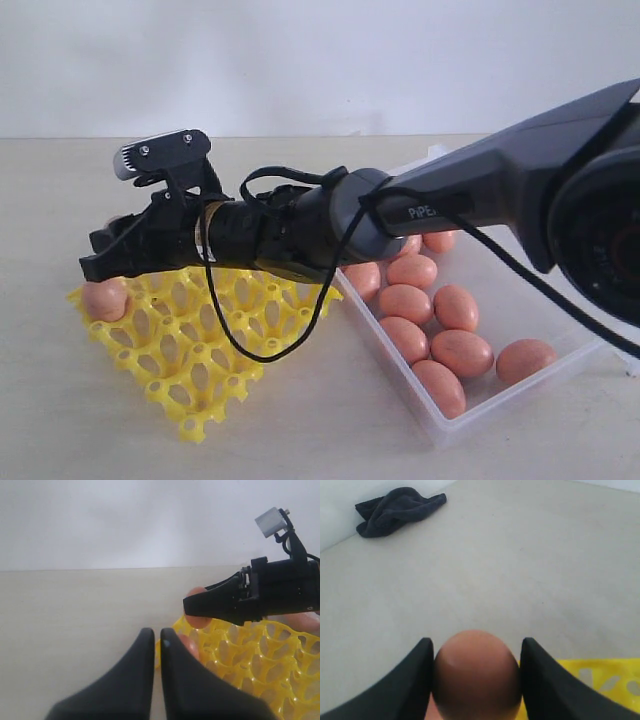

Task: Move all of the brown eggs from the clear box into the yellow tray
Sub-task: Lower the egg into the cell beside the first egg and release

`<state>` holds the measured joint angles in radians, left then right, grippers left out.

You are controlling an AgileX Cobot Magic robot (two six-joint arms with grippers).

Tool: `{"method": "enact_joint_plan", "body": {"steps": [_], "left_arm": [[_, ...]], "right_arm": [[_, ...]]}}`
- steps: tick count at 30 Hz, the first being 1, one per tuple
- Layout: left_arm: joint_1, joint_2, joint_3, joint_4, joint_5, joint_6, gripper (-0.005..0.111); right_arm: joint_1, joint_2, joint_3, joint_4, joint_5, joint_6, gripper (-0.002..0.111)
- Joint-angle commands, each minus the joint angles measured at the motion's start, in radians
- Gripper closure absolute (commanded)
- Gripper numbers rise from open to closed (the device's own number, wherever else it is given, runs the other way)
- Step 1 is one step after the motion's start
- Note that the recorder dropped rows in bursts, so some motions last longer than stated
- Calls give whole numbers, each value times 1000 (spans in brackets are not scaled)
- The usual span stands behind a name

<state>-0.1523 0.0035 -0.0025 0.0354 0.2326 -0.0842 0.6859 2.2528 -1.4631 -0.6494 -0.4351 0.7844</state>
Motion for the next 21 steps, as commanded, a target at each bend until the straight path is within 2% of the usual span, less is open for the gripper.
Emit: {"method": "enact_joint_plan", "body": {"steps": [1,16,19,21], "left_arm": [[2,-3,3,-1,-7,-2,103],[2,-3,3,-1,-7,-2,103],[2,-3,3,-1,-7,-2,103],[2,-3,3,-1,-7,-2,103]], "right_arm": [[-3,17,-7,14,45,-37,109],[-5,50,-7,24,54,-35,107],[-5,50,-7,24,61,-35,98],[-5,50,-7,24,61,-35,87]]}}
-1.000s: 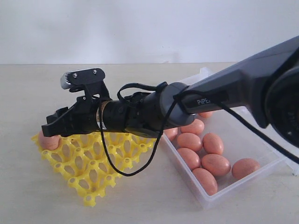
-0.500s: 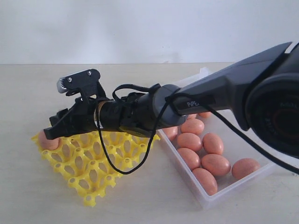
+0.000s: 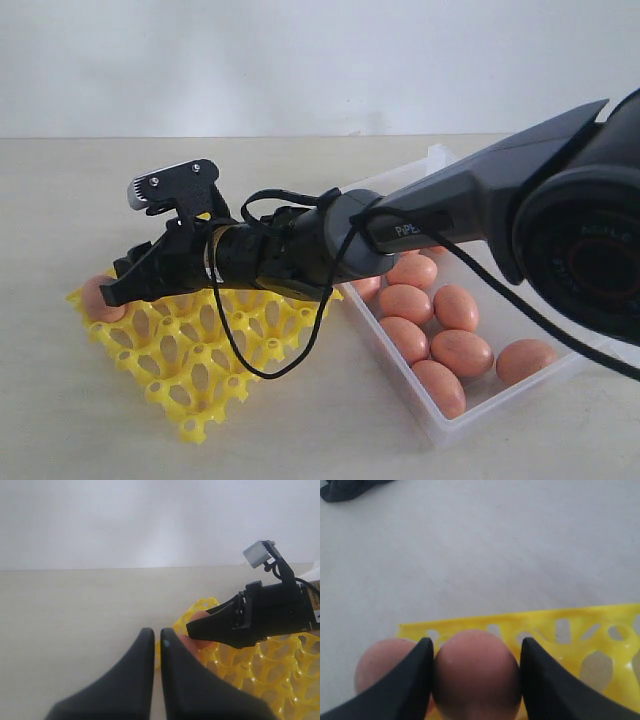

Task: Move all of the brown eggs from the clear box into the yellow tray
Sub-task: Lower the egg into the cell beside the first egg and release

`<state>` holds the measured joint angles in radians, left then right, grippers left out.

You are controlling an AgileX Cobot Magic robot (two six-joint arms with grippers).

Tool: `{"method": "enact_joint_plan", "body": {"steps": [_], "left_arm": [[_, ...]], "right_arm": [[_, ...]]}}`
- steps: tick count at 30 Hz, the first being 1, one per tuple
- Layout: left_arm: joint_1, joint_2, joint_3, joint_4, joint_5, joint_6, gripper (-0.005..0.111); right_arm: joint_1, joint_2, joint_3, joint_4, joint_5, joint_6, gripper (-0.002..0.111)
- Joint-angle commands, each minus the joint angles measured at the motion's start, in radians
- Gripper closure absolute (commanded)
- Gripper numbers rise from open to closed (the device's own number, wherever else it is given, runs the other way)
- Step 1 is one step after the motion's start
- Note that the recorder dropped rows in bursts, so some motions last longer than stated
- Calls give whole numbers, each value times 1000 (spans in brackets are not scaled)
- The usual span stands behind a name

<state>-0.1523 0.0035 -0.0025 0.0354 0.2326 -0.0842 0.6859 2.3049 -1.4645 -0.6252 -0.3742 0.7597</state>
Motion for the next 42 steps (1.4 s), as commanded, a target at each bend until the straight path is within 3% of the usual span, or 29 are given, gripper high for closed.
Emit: {"method": "enact_joint_plan", "body": {"steps": [1,4,6,24,30,42], "left_arm": [[2,-3,3,-1,-7,-2,103],[2,-3,3,-1,-7,-2,103],[2,-3,3,-1,-7,-2,103],[2,-3,3,-1,-7,-2,103],[2,-3,3,-1,-7,-2,103],[2,-3,3,-1,-7,-2,103]], "right_arm": [[-5,-2,-5,-1,0,-10,82],[-5,-2,-5,-1,0,-10,69],[-5,-2,-5,1,0,-10,65],[-5,-2,-5,5,51,-10,65],[-5,-2,-5,5,51,-35,45],[-5,-42,-5,5,51,-41,45]]}}
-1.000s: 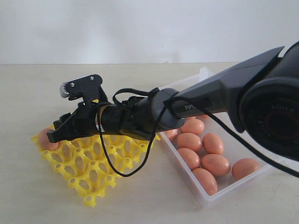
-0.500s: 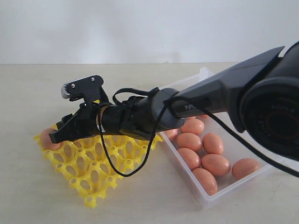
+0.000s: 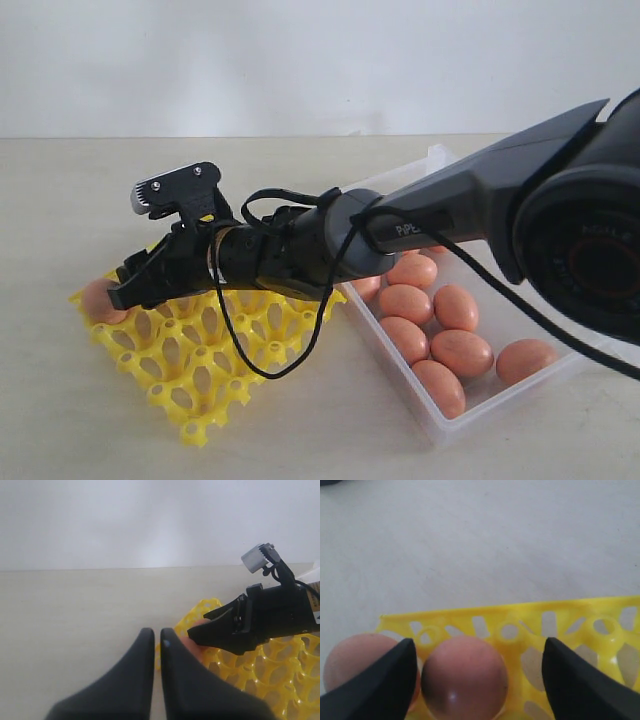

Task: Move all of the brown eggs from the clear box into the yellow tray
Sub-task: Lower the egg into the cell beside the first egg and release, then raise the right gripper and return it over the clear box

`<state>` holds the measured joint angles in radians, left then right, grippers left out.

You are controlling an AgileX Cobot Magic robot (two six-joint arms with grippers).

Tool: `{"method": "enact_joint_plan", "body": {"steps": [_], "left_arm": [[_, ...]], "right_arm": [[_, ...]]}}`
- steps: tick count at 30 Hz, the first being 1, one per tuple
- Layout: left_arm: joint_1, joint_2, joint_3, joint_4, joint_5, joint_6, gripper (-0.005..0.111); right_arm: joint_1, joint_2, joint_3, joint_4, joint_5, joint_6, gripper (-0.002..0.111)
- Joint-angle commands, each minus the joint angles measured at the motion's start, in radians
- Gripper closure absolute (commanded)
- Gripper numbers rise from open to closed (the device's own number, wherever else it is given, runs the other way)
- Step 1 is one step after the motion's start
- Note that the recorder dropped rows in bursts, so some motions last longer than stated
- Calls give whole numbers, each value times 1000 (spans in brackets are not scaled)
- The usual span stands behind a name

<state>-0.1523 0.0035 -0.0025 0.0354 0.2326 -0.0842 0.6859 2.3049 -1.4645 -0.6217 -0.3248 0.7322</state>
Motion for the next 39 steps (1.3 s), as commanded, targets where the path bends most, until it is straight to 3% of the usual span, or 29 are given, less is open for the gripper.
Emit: {"method": "enact_joint_plan", "body": {"steps": [1,7,9,11,13,14,17,21,24,29,32,34,39], "left_arm": [[2,-3,3,-1,-7,-2,103],[2,-3,3,-1,-7,-2,103],[2,-3,3,-1,-7,-2,103],[2,-3,3,-1,-7,-2,103],[2,-3,3,-1,-7,-2,103],[2,-3,3,-1,-7,-2,103],[2,-3,3,-1,-7,-2,103],[2,-3,3,-1,-7,-2,103],[2,-3,3,-1,-7,-2,103],[2,-3,3,-1,-7,-2,103],[2,-3,3,-1,-7,-2,103],[2,-3,3,-1,-7,-2,103],[2,-3,3,-1,-7,-2,103]], "right_arm": [[-5,-58,-5,2,1,-13,45],[-5,-183,-5,-34,81,-13,45],[-3,-265,-5,-123,195,-13,45],[16,-360,-5,-136,431,-13,45],[44,-445,-5,-129,744,-30,56],[64,-488,-5,-117,955,-97,70],[57,-540,-1,-162,1292,-252,108],[-38,-542,-1,-317,1384,-272,108],[-193,-542,-1,-113,1413,-372,108],[-473,-525,-1,579,1490,-862,108],[-603,-518,-1,906,1543,-1048,108],[-641,-518,-1,993,1532,-1094,108],[-644,-505,-1,951,1510,-1108,103]]}}
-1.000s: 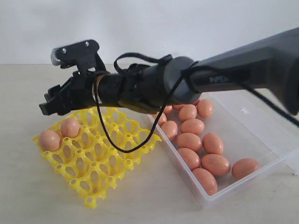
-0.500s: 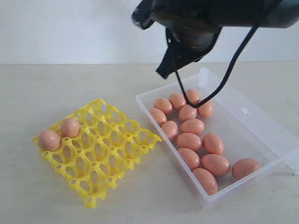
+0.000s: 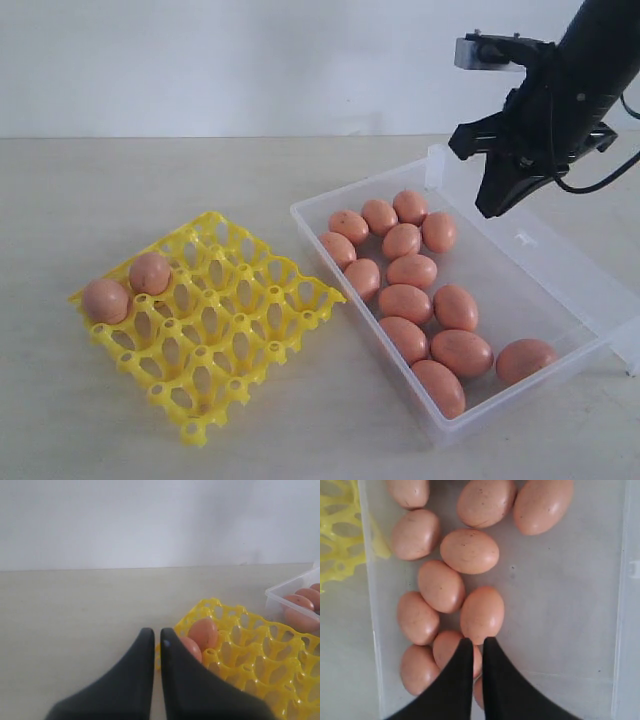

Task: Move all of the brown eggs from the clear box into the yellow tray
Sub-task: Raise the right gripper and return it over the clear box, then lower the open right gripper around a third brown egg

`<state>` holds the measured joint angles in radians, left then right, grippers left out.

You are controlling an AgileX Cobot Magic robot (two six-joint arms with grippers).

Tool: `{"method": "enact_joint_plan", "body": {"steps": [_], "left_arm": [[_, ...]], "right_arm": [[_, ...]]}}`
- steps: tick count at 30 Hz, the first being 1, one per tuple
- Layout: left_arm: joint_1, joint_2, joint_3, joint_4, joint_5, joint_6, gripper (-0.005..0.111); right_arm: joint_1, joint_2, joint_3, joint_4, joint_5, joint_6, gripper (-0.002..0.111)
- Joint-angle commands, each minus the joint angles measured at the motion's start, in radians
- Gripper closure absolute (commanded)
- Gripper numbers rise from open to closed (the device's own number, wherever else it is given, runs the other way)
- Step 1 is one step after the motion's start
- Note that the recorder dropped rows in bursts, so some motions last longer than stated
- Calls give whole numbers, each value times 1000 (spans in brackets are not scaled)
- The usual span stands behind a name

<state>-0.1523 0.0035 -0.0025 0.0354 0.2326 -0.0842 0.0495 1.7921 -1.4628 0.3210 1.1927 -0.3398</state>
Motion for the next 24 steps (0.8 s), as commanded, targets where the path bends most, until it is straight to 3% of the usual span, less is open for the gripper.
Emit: {"method": "enact_joint_plan", "body": {"steps": [1,3,5,7,24], "left_arm": [[2,-3,3,-1,-7,-2,103],[2,-3,3,-1,-7,-2,103],[2,-3,3,-1,-7,-2,103],[2,-3,3,-1,-7,-2,103],[2,-3,3,-1,-7,-2,103]], "right_arm": [[-7,15,-3,10,-7,-36,99],[-7,41,-3,10,-9,-36,84],[-7,111,-3,27,-27,-34,60],[-7,160,-3,57,-26,-33,53],[-7,333,-3,89,-52,-25,51]]}}
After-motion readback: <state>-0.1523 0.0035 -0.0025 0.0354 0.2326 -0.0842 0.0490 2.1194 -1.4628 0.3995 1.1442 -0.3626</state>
